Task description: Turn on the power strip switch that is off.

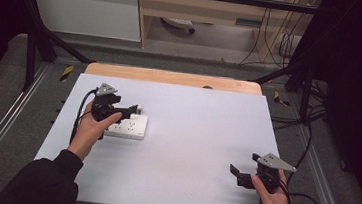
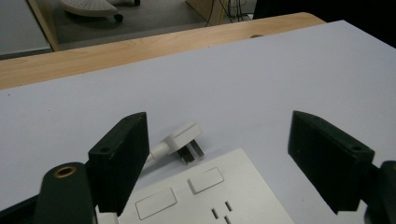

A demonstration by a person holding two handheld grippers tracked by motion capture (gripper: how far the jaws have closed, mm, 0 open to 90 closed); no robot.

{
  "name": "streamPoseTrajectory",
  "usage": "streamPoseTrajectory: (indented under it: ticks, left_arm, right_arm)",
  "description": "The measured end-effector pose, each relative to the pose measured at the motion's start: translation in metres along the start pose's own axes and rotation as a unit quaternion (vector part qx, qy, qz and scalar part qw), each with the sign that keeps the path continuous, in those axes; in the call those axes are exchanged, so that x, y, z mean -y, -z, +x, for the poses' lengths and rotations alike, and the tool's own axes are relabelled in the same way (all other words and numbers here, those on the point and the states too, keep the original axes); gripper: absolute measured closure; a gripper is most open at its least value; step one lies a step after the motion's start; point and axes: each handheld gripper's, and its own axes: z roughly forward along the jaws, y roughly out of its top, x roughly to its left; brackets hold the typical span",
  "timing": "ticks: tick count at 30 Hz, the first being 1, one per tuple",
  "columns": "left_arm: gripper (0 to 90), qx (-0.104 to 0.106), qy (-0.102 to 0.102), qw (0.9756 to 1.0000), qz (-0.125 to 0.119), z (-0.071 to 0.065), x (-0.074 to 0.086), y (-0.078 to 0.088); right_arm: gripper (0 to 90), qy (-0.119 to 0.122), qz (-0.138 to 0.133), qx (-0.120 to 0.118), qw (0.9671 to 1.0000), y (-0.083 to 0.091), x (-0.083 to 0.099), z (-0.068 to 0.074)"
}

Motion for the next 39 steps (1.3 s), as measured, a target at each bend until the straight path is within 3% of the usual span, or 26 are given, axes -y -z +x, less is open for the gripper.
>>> streamPoseTrajectory:
  ticks: [3, 9, 20, 27, 34, 39]
  left_arm:
    - [21.9, 0.005, 0.011, 0.9999, 0.000, 0.000, 0.001, -0.004]
    - [25.6, -0.006, 0.009, 0.9999, -0.003, 0.002, 0.003, -0.010]
    - [35.2, -0.020, 0.001, 0.9996, 0.020, 0.008, 0.008, -0.016]
    - [50.1, -0.019, -0.011, 0.9994, 0.028, 0.007, 0.010, -0.018]
    - [63.8, 0.003, -0.013, 0.9992, 0.037, 0.004, 0.013, -0.024]
    - [71.7, 0.003, -0.021, 0.9992, 0.036, 0.002, 0.018, -0.027]
  right_arm:
    - [2.6, -0.001, 0.001, 0.000, 1.0000, 0.000, 0.000, -0.001]
    - [2.6, 0.003, 0.003, -0.003, 1.0000, -0.001, 0.000, 0.000]
    - [2.6, 0.004, 0.002, -0.002, 1.0000, 0.000, 0.000, 0.000]
    - [2.6, 0.006, 0.004, -0.001, 1.0000, -0.001, 0.000, 0.000]
    - [2.6, 0.007, 0.005, -0.001, 1.0000, -0.001, 0.000, 0.000]
    - [2.5, 0.007, 0.005, -0.001, 1.0000, 0.000, 0.000, 0.000]
